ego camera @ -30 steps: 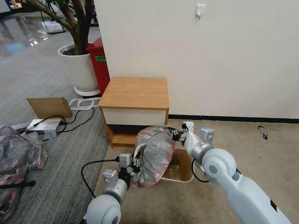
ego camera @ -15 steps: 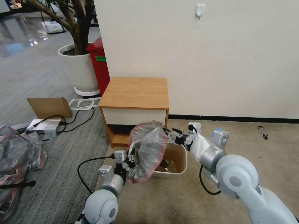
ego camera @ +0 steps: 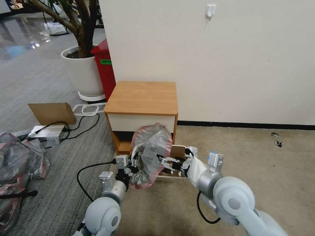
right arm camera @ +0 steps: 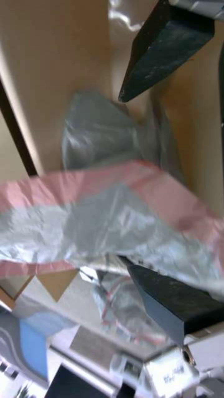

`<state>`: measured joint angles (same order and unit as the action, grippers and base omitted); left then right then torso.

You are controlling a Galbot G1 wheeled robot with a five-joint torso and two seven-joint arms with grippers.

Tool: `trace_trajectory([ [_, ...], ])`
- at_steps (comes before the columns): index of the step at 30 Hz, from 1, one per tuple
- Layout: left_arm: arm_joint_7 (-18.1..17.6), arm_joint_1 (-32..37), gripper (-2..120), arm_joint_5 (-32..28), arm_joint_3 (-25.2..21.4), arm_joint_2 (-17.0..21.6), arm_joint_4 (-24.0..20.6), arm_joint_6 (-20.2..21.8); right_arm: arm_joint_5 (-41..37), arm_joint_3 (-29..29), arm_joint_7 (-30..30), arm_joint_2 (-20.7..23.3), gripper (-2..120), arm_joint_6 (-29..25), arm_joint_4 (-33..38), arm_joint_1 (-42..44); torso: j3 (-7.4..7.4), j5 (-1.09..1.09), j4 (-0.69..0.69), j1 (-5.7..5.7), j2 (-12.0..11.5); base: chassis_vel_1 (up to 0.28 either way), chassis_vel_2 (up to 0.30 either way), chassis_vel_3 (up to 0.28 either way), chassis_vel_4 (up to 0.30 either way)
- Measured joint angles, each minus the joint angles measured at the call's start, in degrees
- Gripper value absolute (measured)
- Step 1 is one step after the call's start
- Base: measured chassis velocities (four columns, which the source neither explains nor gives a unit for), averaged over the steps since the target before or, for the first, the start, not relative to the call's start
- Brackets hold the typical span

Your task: Pick up the garbage bag from the table and place it over the trash can.

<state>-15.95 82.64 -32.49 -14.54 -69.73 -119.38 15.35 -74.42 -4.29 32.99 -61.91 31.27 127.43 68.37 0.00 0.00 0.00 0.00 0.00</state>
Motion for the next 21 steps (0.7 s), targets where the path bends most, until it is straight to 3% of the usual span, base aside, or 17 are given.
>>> trace_trajectory([
  [5,0.0,-0.2,7,-0.2,0.0,-0.1,-0.1,0.0,-2.4,0.3,0.1,-1.7,99,-1.0,-1.4,-0.1,0.00,0.00,0.00,0.00,0.0,0.000,0.000,0.000,0.000],
  [8,0.0,-0.2,7,-0.5,0.0,-0.1,-0.3,0.0,-2.5,0.7,0.0,-2.7,87,-1.2,-2.1,-0.2,0.00,0.00,0.00,0.00,0.0,0.000,0.000,0.000,0.000],
  [10,0.0,-0.2,7,-0.5,0.0,-0.1,-0.3,0.0,-2.5,0.7,0.0,-2.8,86,-1.2,-2.1,-0.2,0.00,0.00,0.00,0.00,0.0,0.000,0.000,0.000,0.000],
  [14,0.0,-0.3,7,-1.4,-0.3,0.0,-0.4,0.0,-2.5,1.6,-0.1,-4.3,64,-1.9,-2.4,-0.2,0.00,0.00,0.00,0.00,0.0,0.000,0.000,0.000,0.000],
  [21,-0.3,-0.3,7,-1.9,-0.5,-0.2,-0.4,0.0,-1.8,1.7,-0.4,-4.9,39,-2.4,-2.3,-0.3,0.00,0.00,0.00,0.00,0.0,0.000,0.000,0.000,0.000],
])
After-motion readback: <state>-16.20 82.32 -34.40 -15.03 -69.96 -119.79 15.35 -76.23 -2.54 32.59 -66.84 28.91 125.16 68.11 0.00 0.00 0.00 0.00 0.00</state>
